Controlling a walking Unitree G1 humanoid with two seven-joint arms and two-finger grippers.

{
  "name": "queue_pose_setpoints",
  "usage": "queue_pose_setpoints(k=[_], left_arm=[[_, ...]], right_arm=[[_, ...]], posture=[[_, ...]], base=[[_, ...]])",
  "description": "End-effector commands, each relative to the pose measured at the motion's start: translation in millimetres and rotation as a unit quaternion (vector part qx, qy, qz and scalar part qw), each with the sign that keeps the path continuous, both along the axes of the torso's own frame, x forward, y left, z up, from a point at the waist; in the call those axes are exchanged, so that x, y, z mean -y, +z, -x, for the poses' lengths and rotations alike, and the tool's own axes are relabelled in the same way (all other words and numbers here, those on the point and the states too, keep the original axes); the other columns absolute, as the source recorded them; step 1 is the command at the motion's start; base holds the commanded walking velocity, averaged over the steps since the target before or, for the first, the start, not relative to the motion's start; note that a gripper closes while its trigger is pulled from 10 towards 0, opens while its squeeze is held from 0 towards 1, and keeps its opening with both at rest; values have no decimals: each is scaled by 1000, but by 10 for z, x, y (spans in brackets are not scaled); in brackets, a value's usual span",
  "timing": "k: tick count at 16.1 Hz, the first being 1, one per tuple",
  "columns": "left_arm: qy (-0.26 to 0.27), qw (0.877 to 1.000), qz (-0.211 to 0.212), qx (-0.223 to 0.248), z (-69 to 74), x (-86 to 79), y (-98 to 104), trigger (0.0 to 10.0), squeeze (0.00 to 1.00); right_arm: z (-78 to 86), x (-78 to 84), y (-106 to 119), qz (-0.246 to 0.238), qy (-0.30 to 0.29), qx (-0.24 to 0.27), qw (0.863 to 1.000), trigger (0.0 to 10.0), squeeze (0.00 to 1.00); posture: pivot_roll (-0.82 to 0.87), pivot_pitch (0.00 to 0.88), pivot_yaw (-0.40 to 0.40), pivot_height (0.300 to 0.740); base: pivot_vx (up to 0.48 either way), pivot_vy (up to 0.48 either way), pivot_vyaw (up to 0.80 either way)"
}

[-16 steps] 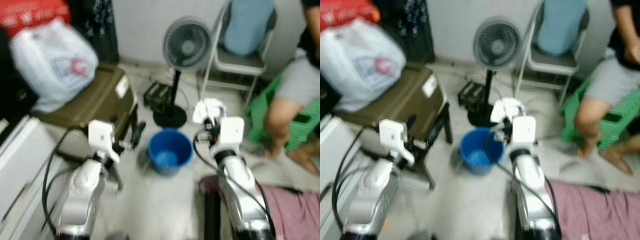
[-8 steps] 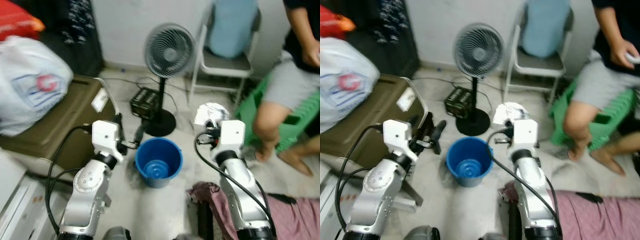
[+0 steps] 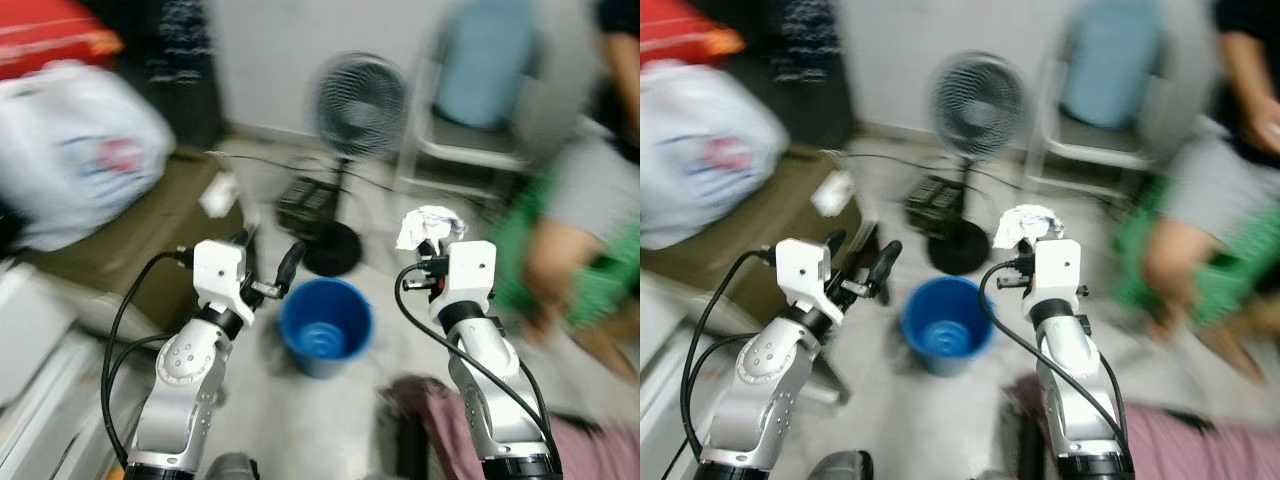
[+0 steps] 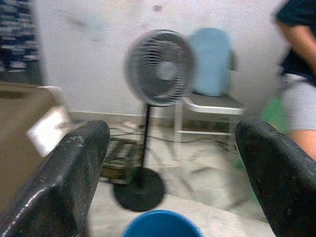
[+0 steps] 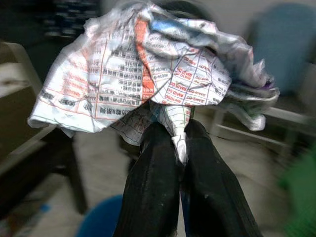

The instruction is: Clean up the room

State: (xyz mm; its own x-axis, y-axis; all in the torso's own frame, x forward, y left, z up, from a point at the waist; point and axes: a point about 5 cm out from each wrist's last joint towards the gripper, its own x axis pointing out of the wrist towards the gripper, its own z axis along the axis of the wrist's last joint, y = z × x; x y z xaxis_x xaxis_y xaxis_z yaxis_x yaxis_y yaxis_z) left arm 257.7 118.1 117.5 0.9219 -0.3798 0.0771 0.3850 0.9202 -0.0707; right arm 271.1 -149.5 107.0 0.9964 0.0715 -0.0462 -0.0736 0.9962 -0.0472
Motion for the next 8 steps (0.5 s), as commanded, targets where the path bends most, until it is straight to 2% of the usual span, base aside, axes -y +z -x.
queue_pose_setpoints(k=[1,8], left_arm=[[2,1000,-2,5,-6,-5,19,10000,0],[-2,1000,-1,5,-7,5,21,10000,0]], right_arm=[[-19,1,17,-2,1,3,1000,10000,0],[-31,1,5,-2,2,0,1000,10000,0]], posture=[[-61,40,-62,740],[-64,42,-64,740]], base=[[296,0,0],[315,0,0]])
